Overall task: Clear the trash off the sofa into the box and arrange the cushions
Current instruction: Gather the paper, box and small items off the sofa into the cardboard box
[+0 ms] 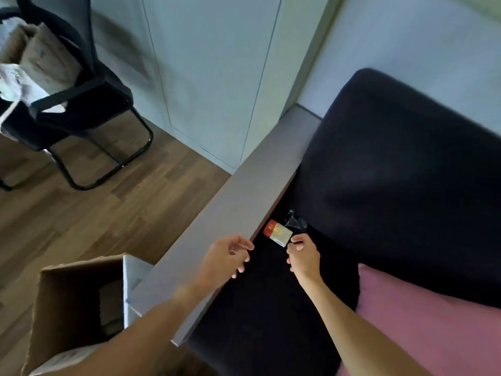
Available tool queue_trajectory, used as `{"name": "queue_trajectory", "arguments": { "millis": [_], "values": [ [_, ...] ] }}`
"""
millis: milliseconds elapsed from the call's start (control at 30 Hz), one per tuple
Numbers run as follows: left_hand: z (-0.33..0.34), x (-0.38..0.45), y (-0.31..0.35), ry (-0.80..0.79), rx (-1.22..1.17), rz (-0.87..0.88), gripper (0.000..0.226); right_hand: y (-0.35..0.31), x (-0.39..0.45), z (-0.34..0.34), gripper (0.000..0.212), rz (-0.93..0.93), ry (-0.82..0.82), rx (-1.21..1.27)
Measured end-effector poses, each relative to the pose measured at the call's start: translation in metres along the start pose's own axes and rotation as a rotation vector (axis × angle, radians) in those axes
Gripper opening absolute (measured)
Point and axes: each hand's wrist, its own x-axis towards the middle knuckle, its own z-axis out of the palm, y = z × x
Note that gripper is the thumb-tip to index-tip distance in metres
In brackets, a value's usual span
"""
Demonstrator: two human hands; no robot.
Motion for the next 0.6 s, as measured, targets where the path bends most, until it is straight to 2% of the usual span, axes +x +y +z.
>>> {"name": "queue_trajectory", "arguments": {
  "millis": [100,200,367,500,600],
  "values": [
    [0.057,0.034,0.003,-0.016,0.105,-0.066,0.022,0.028,0.046,-0.015,0.025,0.018,-0.048,-0.166],
    [0.095,0.069,-0.002,0.024,0.231,-0.131,0.027,0.041,0.087,-0.016,0.035,-0.075,-0.128,-0.457],
    [0.131,0.125,-0.020,-0.009,0.551,-0.129,0.037,0.042,0.144,-0.010,0.035,-0.245,-0.311,-0.828],
    [0.144,0.165,-0.026,-0.015,0.740,-0.139,0.056,0.056,0.172,-0.011,0.042,-0.271,-0.432,-0.918],
    [0.148,0.190,-0.029,-0.031,0.888,-0.091,0.068,0.070,0.179,-0.017,0.054,-0.410,-0.362,-0.933]
  ]
}}
